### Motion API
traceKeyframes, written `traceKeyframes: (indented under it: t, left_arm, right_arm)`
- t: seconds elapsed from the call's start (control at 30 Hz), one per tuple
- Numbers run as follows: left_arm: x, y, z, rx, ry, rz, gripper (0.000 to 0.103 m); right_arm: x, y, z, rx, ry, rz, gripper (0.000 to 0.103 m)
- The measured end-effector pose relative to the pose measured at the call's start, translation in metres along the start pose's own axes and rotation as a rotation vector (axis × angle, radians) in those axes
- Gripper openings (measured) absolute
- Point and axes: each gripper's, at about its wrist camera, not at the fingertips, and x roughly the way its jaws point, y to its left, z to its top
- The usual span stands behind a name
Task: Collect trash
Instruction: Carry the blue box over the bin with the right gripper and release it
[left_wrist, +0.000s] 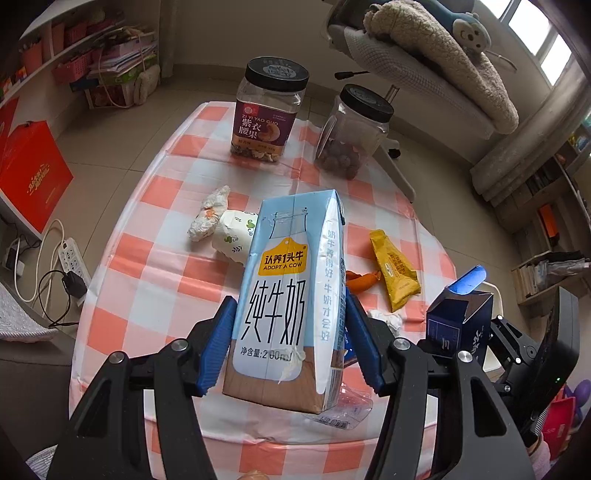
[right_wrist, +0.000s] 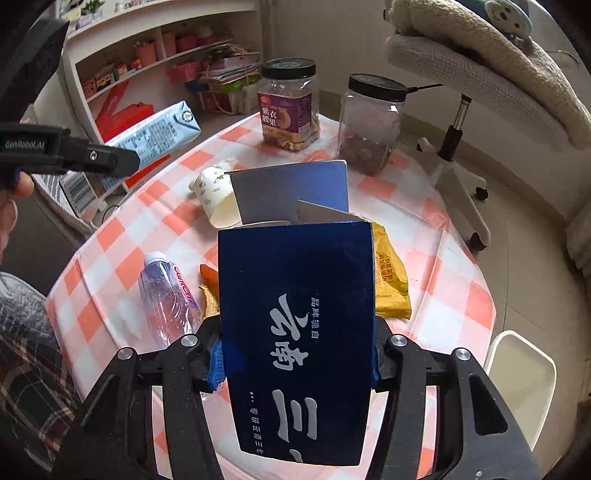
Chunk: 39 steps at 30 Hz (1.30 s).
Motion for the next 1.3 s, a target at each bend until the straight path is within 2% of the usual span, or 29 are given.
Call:
traceKeyframes:
  t: [0.27,0.63,1.0,1.3]
  left_arm:
    - [0.003,-0.013,-0.002,0.014,-0.023,-0.004,0.059]
    - [0.017,-0.042,-0.002,0.041,-0.039,-0.022,0.059]
    - [0.036,-0.084,-0.006,0.099,-0.022,-0.036,0.059]
    - [0.048,-0.137,-0.017,0.176,-0.027,-0.102,0.059]
  right_arm:
    - [-0.018,-0.04,-0.017,0.181,-0.102,-0.02,0.052]
    - [-0.046,-0.09,-0.025,0.322,-0.204,-0.135,0.052]
    - [-0.079,-0.155,-0.052,0.465,-0.221,-0.274,0.053]
    - [-0.108,-0.205,-0.084,0.598,-0.215,-0.387,0.053]
